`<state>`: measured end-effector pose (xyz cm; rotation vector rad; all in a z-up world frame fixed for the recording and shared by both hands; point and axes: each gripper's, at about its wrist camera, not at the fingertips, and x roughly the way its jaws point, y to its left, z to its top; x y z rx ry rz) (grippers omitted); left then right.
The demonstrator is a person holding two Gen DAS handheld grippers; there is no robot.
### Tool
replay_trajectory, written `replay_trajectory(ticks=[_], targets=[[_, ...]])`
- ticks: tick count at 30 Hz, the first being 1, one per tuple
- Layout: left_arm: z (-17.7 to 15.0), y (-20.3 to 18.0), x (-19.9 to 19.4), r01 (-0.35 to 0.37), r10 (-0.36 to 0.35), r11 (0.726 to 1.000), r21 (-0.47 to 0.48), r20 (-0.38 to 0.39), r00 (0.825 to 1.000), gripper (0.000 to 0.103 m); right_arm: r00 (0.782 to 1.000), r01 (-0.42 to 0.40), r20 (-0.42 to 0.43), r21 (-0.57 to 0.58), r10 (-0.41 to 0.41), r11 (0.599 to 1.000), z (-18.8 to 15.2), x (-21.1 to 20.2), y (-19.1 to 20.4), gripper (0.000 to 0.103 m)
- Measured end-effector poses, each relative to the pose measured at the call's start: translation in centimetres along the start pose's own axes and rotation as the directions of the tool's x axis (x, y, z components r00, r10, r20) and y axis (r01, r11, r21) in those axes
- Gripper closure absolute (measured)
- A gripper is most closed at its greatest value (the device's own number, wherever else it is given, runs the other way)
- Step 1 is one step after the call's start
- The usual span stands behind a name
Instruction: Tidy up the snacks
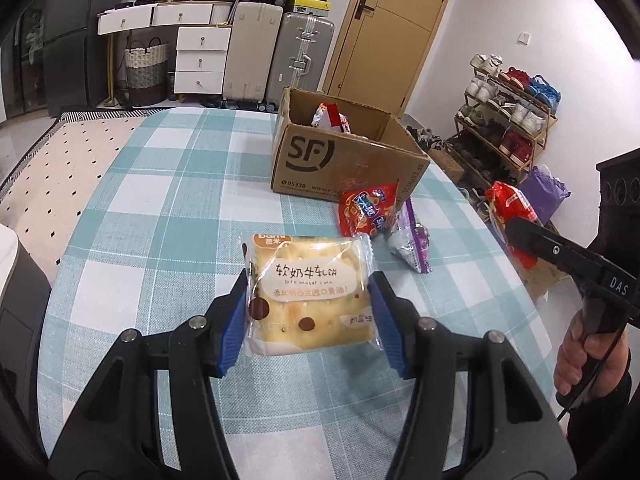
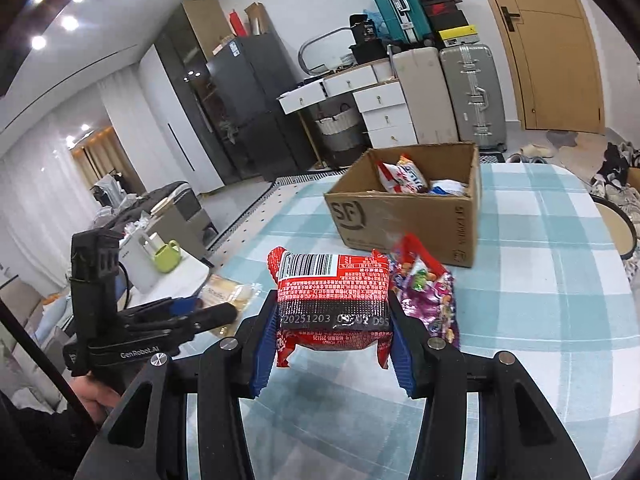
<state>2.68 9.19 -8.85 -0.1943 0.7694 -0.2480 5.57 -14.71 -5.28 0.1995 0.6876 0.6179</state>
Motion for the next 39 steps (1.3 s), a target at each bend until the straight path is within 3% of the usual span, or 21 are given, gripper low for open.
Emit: replay_trajectory(ticks=[9, 16, 22, 25, 33, 39], targets=[[4.0, 0.5, -2.7, 0.015, -0.014, 1.0, -0.004, 0.063, 0.998, 0.049, 0.997, -0.056, 0.048, -0.021, 0.057, 0.998, 2.8, -1.4, 0.9, 0.054], [9.4, -1.3, -3.8, -0.006, -0.001, 0.998, 0.068, 0.11, 0.994, 0.049, 0.995, -0.058, 0.078, -0.078, 0.065, 0.995, 7.4, -2.0, 1.0, 0.054], [14.9, -3.8, -3.5, 0.05, -0.061, 0.993, 0.106, 0.103, 0.993, 0.049, 0.992, -0.066, 0.096, -0.111, 0.077, 0.992, 12.1, -1.9, 0.8, 0.054], [17.6, -4.7, -2.8, 0.112, -0.119, 0.989, 0.096, 0.071, 0.99, 0.049, 0.992, -0.065, 0.099, -0.126, 0.078, 0.99, 14.5, -1.5, 0.6, 0.054], [24.5, -7.6, 0.6, 0.078, -0.087, 0.989, 0.128, 0.068, 0.994, 0.049, 0.995, -0.044, 0.09, -0.068, 0.05, 0.997, 20.5, 1.2, -3.1, 0.054], [28.3, -8.3, 7.8, 0.047, -0.048, 0.989, 0.138, 0.006, 0.999, 0.049, 0.999, -0.005, 0.032, -0.05, 0.007, 0.999, 22.5, 5.5, -6.1, 0.054]])
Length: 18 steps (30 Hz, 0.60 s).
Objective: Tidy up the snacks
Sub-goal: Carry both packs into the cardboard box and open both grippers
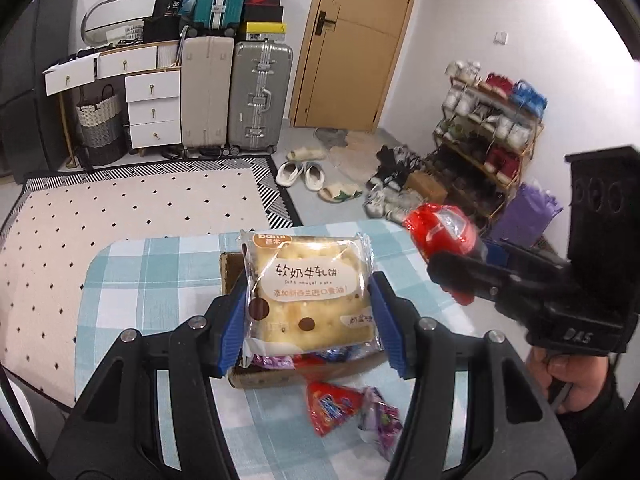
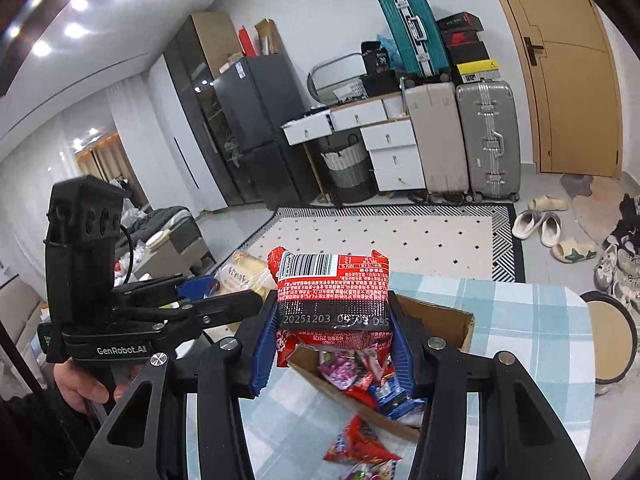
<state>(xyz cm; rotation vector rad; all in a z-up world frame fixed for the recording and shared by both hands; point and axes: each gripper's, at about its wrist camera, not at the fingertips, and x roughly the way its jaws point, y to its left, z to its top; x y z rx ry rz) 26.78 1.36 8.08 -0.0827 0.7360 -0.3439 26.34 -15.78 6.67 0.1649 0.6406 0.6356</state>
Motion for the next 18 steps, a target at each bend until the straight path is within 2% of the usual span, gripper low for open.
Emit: replay_trajectory(ticks=[4, 7, 18], targets=[[-0.1, 0.8, 5.6, -0.013, 0.011, 1.0, -0.017, -0.074, 0.997, 0.049, 0.999, 0.013, -0.047, 0.026, -0.012, 1.0, -1.0, 3.1, -2.2, 0.054], [-1.1, 1.4, 8.3, -0.022, 0.021, 1.0, -0.012, -0.099, 0.995, 0.049, 0.996, 0.016, -0.086, 0.056, -0.011, 0.998, -2.0, 5.1, -3.9, 0.054], [-3.3, 2.5, 14.8, -0.027, 0.027, 1.0, 0.005, -0.171, 0.985, 0.048, 0.988, 0.043, -0.148, 0.052, -0.035, 0.998, -3.9, 9.9, -6.8, 0.053]])
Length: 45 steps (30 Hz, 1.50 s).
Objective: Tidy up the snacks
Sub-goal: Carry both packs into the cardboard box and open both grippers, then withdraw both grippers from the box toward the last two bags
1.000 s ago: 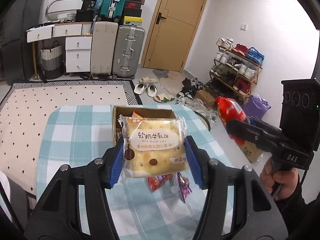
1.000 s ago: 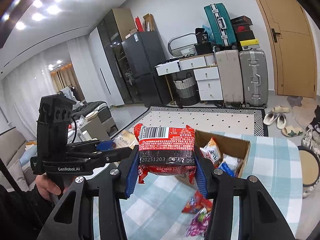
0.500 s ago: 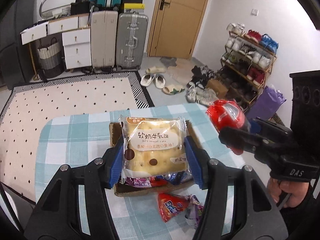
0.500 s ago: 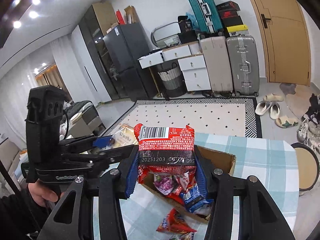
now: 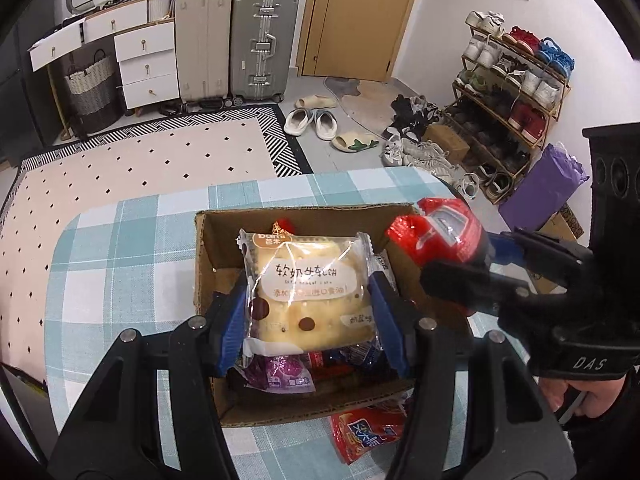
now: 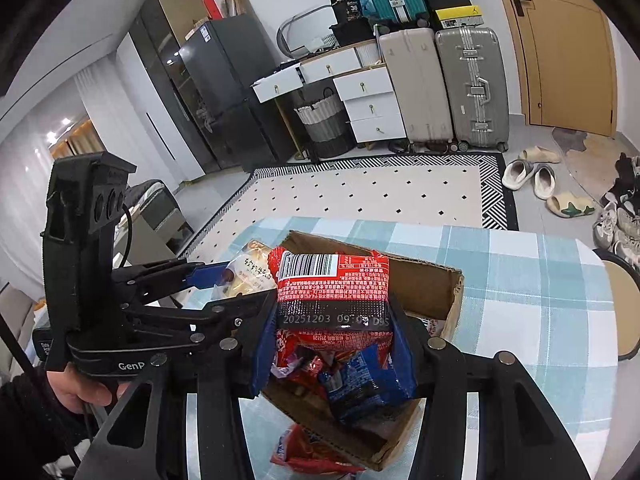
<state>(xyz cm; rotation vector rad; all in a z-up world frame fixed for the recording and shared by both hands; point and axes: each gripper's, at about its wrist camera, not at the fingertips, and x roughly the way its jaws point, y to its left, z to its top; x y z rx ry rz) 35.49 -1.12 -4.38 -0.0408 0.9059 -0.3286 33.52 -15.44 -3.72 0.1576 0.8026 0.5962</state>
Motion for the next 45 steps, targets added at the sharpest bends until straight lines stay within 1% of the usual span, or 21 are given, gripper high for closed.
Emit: replay_trajectory(ticks=[4, 7, 8, 9, 11, 12, 13, 17, 18, 21, 25, 27, 30, 34, 35, 36, 39, 40, 41, 43, 45], targets=[[-0.1, -0.2, 1.1, -0.002, 0.003, 1.0, 0.026, -0.014, 1.0, 0.048, 1.0, -0.005, -0.024, 0.0, 0.005, 1.0, -0.2, 1.4, -0.6, 0.053], [0.0, 0.1, 1.5, -0.017, 0.018, 0.999, 0.029, -0.011, 1.0, 0.046, 1.0, 0.015, -0.016, -0.042, -0.015, 0.999, -0.4, 1.8, -0.4, 0.047], [0.0, 0.4, 1.6, -0.02, 0.021, 1.0, 0.024, -0.012, 1.0, 0.044, 1.0, 0.02, -0.014, -0.046, -0.02, 0.999, -0.4, 1.8, -0.3, 0.043], [-0.1, 0.6, 1.6, -0.025, 0.025, 1.0, 0.018, -0.015, 1.0, 0.039, 1.0, 0.02, -0.011, -0.045, -0.02, 0.999, -0.5, 1.7, -0.4, 0.037], [-0.2, 1.2, 1.2, -0.031, 0.03, 1.0, -0.005, -0.007, 1.0, 0.033, 1.0, 0.004, 0.004, -0.037, -0.004, 0.999, -0.5, 1.5, -0.6, 0.032], [-0.3, 1.4, 1.0, -0.039, 0.039, 0.999, -0.01, -0.002, 0.999, 0.027, 1.0, -0.003, 0.012, -0.036, 0.003, 0.999, -0.4, 1.2, -0.6, 0.03], [-0.5, 1.4, 0.6, -0.048, 0.048, 0.999, -0.011, 0.002, 0.999, 0.025, 1.0, 0.001, 0.018, -0.038, 0.0, 0.999, -0.4, 0.9, -0.5, 0.03], [-1.1, 1.4, -1.0, -0.053, 0.053, 0.999, -0.003, 0.024, 0.998, 0.024, 0.999, 0.0, 0.049, -0.055, 0.003, 0.998, -0.4, -0.8, 0.5, 0.029], [-1.2, 1.3, -1.5, -0.06, 0.06, 0.998, 0.0, 0.03, 0.998, 0.024, 0.998, 0.0, 0.059, -0.059, 0.003, 0.998, -0.4, -1.4, 0.8, 0.026], [-1.9, 0.9, -3.2, -0.065, 0.064, 0.998, 0.009, 0.053, 0.997, 0.024, 0.997, -0.003, 0.083, -0.068, 0.009, 0.998, -0.6, -2.8, 1.5, 0.023], [-3.0, 0.1, -5.8, -0.083, 0.081, 0.996, 0.014, 0.096, 0.992, 0.022, 0.994, -0.003, 0.105, -0.073, 0.011, 0.997, -1.4, -4.8, 2.5, 0.023], [-3.5, -0.4, -7.1, -0.087, 0.084, 0.996, 0.02, 0.114, 0.99, 0.022, 0.992, -0.009, 0.123, -0.076, 0.019, 0.997, -2.0, -6.0, 3.2, 0.019], [-4.5, -1.0, -9.5, -0.089, 0.083, 0.996, 0.025, 0.174, 0.981, 0.022, 0.986, -0.017, 0.162, -0.091, 0.032, 0.996, -3.2, -7.8, 4.3, 0.018], [-5.8, -1.6, -13.1, -0.092, 0.089, 0.996, 0.0, 0.254, 0.963, 0.021, 0.976, -0.03, 0.212, -0.091, 0.049, 0.995, -4.9, -10.2, 5.3, 0.017], [-6.3, -1.8, -14.1, -0.086, 0.084, 0.996, -0.006, 0.272, 0.959, 0.02, 0.975, -0.035, 0.217, -0.091, 0.054, 0.995, -5.4, -10.7, 5.6, 0.015], [-6.6, -2.0, -14.9, -0.084, 0.083, 0.996, -0.01, 0.285, 0.955, 0.018, 0.972, -0.042, 0.228, -0.093, 0.062, 0.995, -6.0, -11.3, 6.0, 0.013], [-8.0, -2.7, -17.0, -0.083, 0.084, 0.996, -0.019, 0.324, 0.942, 0.011, 0.968, -0.021, 0.247, -0.101, 0.046, 0.995, -7.7, -12.6, 7.1, 0.012], [-8.6, -2.9, -17.7, -0.085, 0.086, 0.996, -0.02, 0.341, 0.936, 0.003, 0.966, -0.016, 0.256, -0.107, 0.043, 0.994, -8.3, -13.1, 7.4, 0.011], [-9.2, -3.2, -18.3, -0.091, 0.092, 0.996, -0.022, 0.358, 0.929, 0.0, 0.963, -0.012, 0.266, -0.113, 0.042, 0.994, -9.0, -13.5, 7.8, 0.01], [-10.5, -3.7, -19.4, -0.109, 0.108, 0.994, -0.018, 0.388, 0.915, 0.001, 0.959, 0.001, 0.282, -0.121, 0.033, 0.993, -10.4, -14.2, 8.5, 0.008], [-11.8, -4.3, -20.2, -0.125, 0.12, 0.992, -0.013, 0.396, 0.91, 0.001, 0.956, 0.008, 0.291, -0.124, 0.029, 0.992, -11.6, -14.7, 8.9, 0.008]])
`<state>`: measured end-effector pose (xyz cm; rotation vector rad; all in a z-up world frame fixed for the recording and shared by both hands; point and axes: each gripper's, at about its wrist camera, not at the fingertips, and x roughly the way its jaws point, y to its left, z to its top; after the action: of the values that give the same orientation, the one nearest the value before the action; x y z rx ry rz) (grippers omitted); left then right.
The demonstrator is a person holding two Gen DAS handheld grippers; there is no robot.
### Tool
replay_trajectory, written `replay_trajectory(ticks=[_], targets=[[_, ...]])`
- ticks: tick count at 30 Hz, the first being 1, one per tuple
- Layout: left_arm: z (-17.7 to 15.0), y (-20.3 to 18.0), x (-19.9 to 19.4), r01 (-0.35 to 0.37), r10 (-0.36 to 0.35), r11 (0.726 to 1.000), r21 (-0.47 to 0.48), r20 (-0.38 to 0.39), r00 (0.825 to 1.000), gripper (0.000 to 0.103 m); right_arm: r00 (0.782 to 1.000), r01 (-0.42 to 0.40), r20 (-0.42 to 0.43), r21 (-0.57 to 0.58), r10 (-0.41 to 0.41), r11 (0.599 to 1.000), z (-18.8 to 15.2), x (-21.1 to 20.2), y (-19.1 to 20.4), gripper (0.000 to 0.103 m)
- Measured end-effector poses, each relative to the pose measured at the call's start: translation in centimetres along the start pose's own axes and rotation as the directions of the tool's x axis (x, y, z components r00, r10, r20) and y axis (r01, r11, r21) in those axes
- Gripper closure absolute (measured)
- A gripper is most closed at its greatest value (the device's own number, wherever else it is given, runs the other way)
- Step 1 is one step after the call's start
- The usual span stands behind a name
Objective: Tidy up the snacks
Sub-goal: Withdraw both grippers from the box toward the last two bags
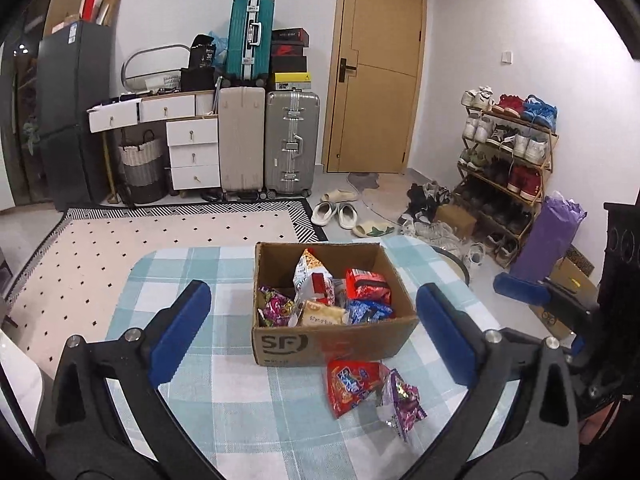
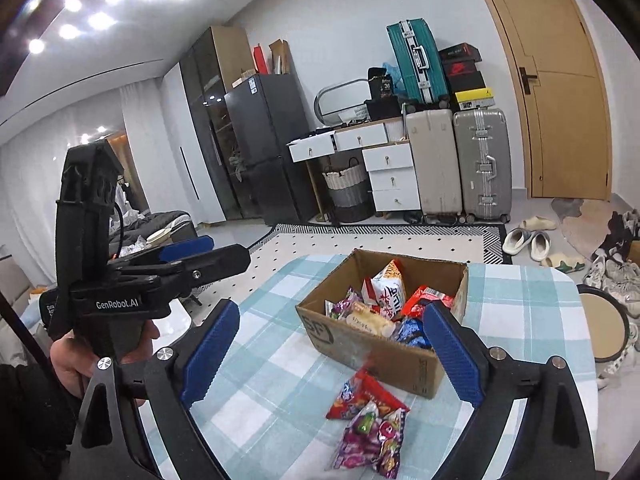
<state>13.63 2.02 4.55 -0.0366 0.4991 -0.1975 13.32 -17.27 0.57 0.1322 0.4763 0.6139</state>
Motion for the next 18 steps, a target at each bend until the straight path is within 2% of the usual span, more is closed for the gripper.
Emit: replay_trajectory(ticks=[4, 9, 18], targets=[[-2.0, -0.2, -2.3, 0.013, -0.012, 1.0, -0.019, 0.024, 1.0, 0.001, 0.999, 0.017, 0.029, -0.002, -0.017, 1.0, -2.0, -1.5, 0.9, 0.005], [-4.4, -0.2, -3.6, -0.006, 0.007, 0.999, -0.038, 0.044, 0.999, 0.001, 0.995, 0.036, 0.092, 0.012, -0.037, 0.999, -4.5, -3.3, 1.4, 0.001], [-9.8, 1.1, -3.3, -0.039, 0.039, 0.993, -0.112, -0.001, 0.999, 0.001, 0.992, 0.098, 0.087, -0.01, -0.097, 0.995, -8.7, -4.0, 2.1, 0.001]])
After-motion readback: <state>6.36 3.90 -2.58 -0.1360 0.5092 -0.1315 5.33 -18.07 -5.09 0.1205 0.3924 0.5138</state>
